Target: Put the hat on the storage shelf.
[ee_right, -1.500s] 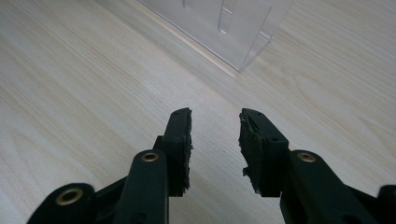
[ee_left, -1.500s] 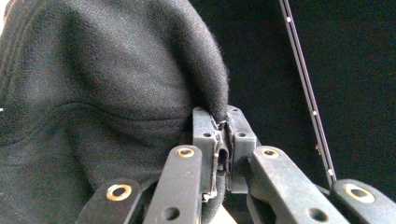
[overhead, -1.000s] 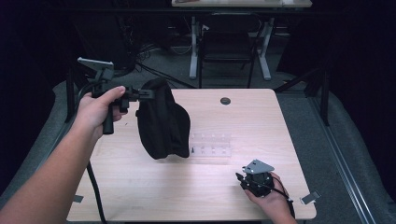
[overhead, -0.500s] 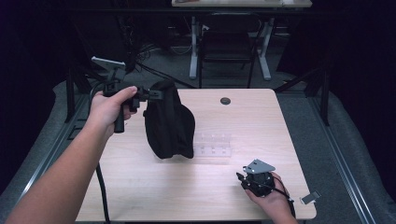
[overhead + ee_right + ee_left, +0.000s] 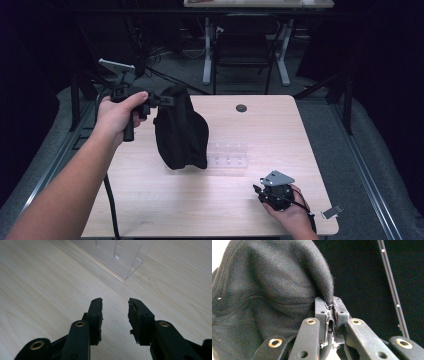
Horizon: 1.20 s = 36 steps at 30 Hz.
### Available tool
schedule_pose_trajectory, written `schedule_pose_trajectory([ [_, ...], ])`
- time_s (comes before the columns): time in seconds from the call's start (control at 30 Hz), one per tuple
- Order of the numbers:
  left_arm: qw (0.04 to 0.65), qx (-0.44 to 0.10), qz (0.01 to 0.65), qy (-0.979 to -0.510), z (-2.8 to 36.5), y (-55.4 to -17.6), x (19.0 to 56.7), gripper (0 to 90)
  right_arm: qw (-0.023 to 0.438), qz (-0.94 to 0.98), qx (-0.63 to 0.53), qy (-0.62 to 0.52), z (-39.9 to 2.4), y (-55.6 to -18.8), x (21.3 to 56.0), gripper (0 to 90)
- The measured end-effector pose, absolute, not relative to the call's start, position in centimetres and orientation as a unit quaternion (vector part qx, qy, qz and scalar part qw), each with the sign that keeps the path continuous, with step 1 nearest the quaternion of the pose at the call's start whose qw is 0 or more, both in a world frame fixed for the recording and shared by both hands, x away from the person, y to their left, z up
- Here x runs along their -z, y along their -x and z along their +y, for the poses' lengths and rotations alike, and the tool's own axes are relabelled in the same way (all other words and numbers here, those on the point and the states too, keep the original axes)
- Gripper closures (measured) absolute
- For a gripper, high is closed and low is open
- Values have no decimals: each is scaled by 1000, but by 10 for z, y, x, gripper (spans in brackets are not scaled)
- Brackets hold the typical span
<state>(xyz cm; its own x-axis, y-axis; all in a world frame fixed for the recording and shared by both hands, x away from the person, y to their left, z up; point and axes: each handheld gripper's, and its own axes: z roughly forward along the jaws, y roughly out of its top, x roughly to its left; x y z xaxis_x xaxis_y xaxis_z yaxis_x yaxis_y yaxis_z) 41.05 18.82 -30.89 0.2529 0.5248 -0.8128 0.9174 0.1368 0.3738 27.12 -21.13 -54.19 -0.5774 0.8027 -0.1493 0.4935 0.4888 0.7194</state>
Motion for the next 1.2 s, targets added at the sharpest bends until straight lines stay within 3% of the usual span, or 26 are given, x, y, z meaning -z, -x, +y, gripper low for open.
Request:
schedule_pose_trajectory([
  [0.53,504,202,573,-614,170,-416,314,850,236,833,-324,-380,-206,-272,537,640],
  [1.2,502,198,567,-622,159,-421,312,846,195,838,-388,-331,-159,-289,492,714],
])
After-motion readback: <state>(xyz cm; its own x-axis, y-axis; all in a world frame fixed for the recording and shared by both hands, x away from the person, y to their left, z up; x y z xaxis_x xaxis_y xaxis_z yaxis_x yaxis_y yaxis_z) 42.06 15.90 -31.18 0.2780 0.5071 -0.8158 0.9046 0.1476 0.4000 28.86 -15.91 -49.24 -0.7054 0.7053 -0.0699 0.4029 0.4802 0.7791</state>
